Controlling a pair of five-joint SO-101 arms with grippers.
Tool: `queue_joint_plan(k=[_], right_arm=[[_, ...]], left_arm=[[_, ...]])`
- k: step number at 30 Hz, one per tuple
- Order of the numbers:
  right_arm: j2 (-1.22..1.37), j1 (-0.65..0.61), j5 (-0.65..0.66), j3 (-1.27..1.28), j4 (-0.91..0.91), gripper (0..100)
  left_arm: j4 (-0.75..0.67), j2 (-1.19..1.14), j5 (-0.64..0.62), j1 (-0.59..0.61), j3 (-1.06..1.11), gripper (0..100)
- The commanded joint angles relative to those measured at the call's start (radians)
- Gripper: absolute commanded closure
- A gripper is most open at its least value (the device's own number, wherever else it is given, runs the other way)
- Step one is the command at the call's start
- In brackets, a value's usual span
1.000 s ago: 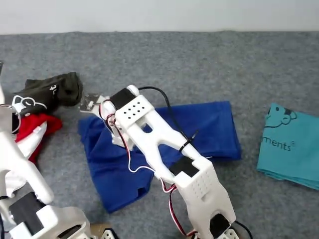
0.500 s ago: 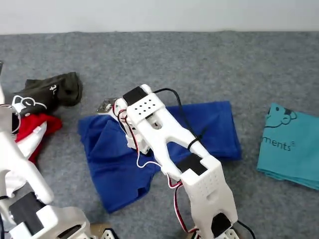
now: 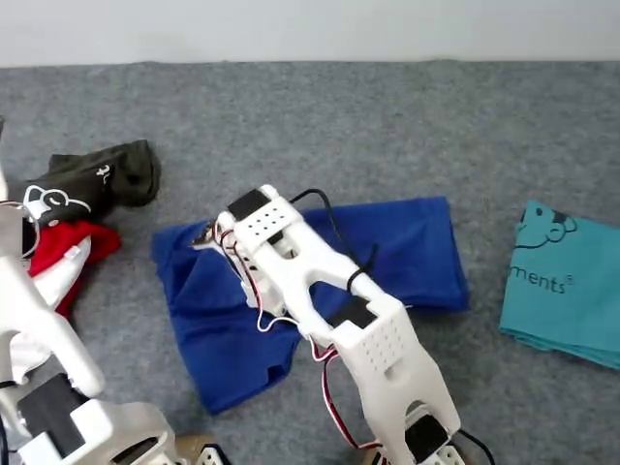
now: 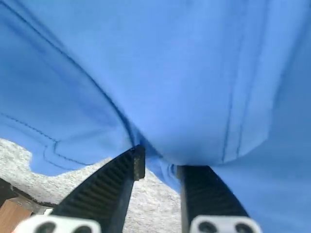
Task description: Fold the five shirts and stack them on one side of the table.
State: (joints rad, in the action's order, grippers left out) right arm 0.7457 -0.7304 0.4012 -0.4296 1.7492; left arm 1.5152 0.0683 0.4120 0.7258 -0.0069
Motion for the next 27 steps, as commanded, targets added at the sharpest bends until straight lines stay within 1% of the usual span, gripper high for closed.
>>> queue_joint_plan(k=[1, 7, 12, 18, 24, 27], right_arm=[[-0.004, -0.007, -0.002, -0.035, 0.004, 97.2], [-0.036, -0.005, 0.089, -0.028, 0.045, 98.4], [-0.085, -0.002, 0.158, 0.063, 0.045, 98.4], [-0.128, 0.024, 0.206, 0.15, 0.045, 97.7], [-0.232, 0.033, 0.203, 0.114, 0.045, 84.2], [-0.305, 0.033, 0.203, 0.074, 0.044, 83.7]], left_arm=[[-0.018, 0.043, 0.008, -0.002, -0.047, 98], [-0.018, 0.043, 0.008, -0.002, -0.048, 98], [-0.018, 0.043, 0.008, -0.002, -0.048, 98], [-0.018, 0.043, 0.054, -0.002, -0.05, 98], [-0.018, 0.043, 0.054, -0.002, -0.05, 98], [-0.018, 0.043, 0.055, -0.002, -0.05, 98]])
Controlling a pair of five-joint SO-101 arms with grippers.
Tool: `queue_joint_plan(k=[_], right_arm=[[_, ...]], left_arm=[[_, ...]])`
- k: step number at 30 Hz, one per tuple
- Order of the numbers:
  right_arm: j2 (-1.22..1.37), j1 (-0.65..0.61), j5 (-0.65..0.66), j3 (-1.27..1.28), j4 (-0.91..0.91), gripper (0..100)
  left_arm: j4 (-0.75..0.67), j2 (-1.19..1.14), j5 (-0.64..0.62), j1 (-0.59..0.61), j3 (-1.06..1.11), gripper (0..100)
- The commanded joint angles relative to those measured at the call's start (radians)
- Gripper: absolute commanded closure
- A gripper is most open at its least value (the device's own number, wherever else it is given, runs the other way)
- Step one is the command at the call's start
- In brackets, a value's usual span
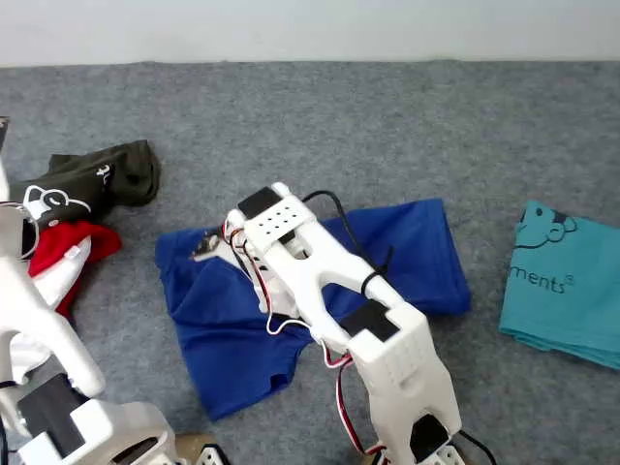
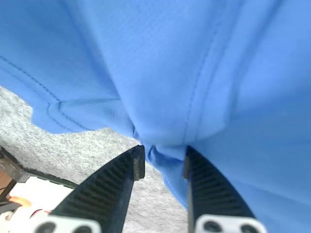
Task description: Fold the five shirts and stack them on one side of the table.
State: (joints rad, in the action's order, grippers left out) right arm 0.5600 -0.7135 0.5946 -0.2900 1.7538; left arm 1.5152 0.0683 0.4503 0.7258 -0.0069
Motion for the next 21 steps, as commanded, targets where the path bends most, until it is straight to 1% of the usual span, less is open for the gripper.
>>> queue_joint_plan(k=[1, 4, 5, 9, 11, 13, 17, 21], right_arm=[[-0.136, 0.015, 0.009, -0.087, 0.038, 83.7], [-0.147, 0.015, 0.008, -0.155, 0.031, 84.2], [-0.133, 0.01, 0.008, -0.172, 0.018, 85.7], [-0.039, -0.019, 0.006, -0.18, -0.065, 99.2], [0.013, -0.035, 0.006, -0.181, -0.101, 97.8], [0.062, -0.045, 0.006, -0.181, -0.153, 98.8], [0.145, -0.027, 0.008, -0.181, -0.226, 98.9], [0.143, -0.012, -0.061, -0.206, -0.222, 98.9]], left_arm=[[-0.018, 0.043, 0.017, -0.002, -0.05, 98], [-0.018, 0.043, 0.017, -0.003, -0.05, 98], [-0.018, 0.043, 0.017, -0.003, -0.05, 98], [-0.018, 0.043, 0.014, -0.005, -0.05, 98], [-0.018, 0.043, 0.014, -0.005, -0.05, 98], [-0.018, 0.043, 0.014, -0.005, -0.05, 98], [-0.017, 0.048, 0.015, -0.003, -0.05, 98], [-0.012, 0.051, 0.015, -0.002, -0.05, 98]])
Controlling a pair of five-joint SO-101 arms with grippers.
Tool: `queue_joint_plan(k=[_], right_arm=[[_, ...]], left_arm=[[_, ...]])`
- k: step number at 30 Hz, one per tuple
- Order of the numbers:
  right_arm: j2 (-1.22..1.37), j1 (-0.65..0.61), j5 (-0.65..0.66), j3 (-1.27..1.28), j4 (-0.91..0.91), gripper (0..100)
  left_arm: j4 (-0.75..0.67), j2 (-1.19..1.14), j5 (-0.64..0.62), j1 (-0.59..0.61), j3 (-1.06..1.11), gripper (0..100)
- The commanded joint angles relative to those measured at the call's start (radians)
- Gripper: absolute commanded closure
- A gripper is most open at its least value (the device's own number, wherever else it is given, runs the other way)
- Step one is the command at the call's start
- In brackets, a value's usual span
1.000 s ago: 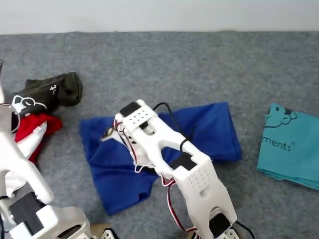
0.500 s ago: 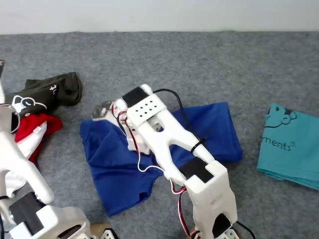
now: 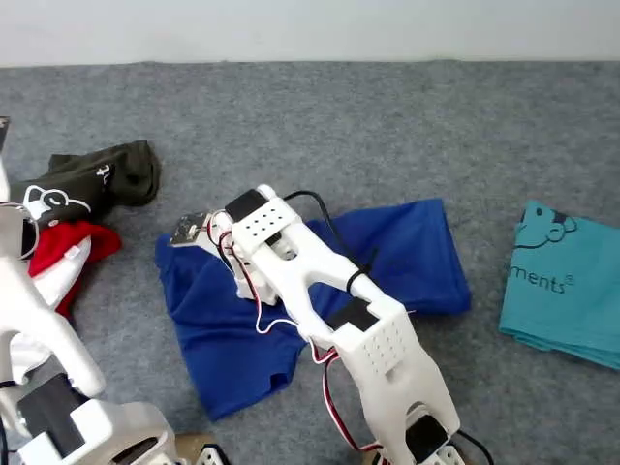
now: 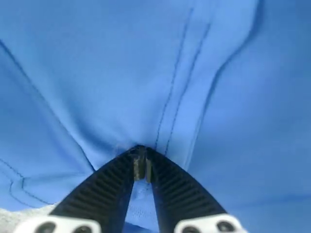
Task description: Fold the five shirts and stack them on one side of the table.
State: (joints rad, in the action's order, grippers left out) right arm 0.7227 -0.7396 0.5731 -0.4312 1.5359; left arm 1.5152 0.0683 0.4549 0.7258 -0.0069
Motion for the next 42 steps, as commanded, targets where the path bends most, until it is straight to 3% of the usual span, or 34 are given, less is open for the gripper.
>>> queue_joint_plan(k=[1, 14, 22, 27, 35, 42], right_arm=[[-0.031, 0.015, -0.052, -0.078, 0.012, 98.9], [-0.174, -0.025, -0.143, -0.135, 0.262, 98.9], [-0.412, -0.159, -0.17, 0.146, 0.252, 98.9], [-0.541, -0.242, -0.172, 0.39, 0.084, 98.3], [-0.682, -0.4, -0.161, 0.758, -0.243, 86.4], [-0.662, -0.458, -0.08, 0.781, -0.28, 82.9]], left_arm=[[-0.012, 0.051, 0.011, -0.002, -0.05, 98], [-0.017, 0.052, 0.011, 0.031, -0.05, 98], [-0.018, 0.044, 0.061, 0.121, -0.05, 98], [-0.018, 0.043, 0.075, 0.143, -0.05, 98], [-0.018, 0.043, 0.075, 0.144, -0.05, 98], [-0.012, 0.051, 0.075, 0.144, -0.05, 98]])
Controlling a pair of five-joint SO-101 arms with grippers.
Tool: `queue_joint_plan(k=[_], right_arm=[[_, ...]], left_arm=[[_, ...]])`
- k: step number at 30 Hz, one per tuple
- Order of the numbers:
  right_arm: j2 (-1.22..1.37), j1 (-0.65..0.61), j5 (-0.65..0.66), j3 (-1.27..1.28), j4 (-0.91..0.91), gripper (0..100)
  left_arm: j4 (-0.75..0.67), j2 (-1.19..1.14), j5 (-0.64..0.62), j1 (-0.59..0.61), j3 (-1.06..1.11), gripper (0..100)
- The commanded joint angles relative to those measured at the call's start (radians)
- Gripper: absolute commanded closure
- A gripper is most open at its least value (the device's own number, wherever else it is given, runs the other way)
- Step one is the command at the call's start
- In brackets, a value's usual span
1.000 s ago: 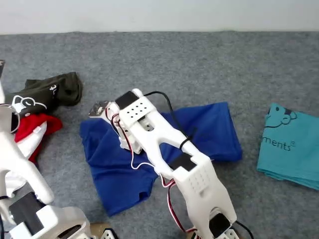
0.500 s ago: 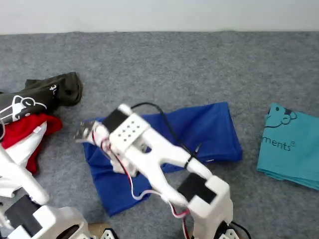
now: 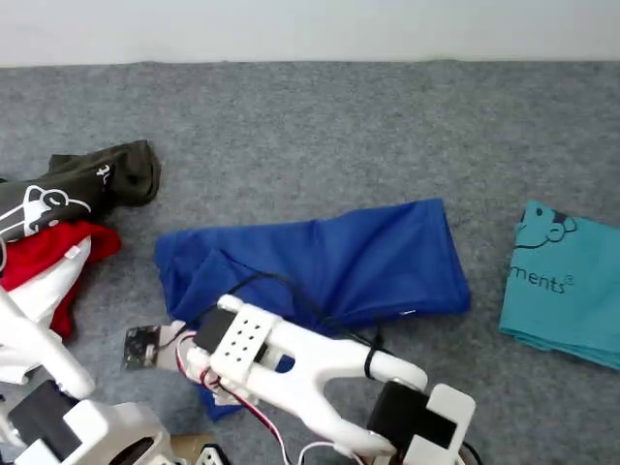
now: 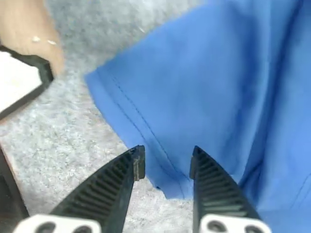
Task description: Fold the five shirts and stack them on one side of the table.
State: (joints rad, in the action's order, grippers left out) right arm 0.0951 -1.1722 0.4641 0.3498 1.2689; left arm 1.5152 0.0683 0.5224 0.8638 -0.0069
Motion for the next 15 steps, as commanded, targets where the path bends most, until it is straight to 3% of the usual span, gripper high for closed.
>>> queue_joint_plan(k=[1, 15], right_arm=[[-0.019, -0.028, 0.032, -0.003, -0.016, 82.9], [0.24, -0.024, 0.031, -0.114, -0.01, 83.0]], left_arm=[[-0.011, 0.051, 0.008, 0.006, -0.05, 98], [-0.011, 0.052, 0.008, 0.008, -0.05, 98]])
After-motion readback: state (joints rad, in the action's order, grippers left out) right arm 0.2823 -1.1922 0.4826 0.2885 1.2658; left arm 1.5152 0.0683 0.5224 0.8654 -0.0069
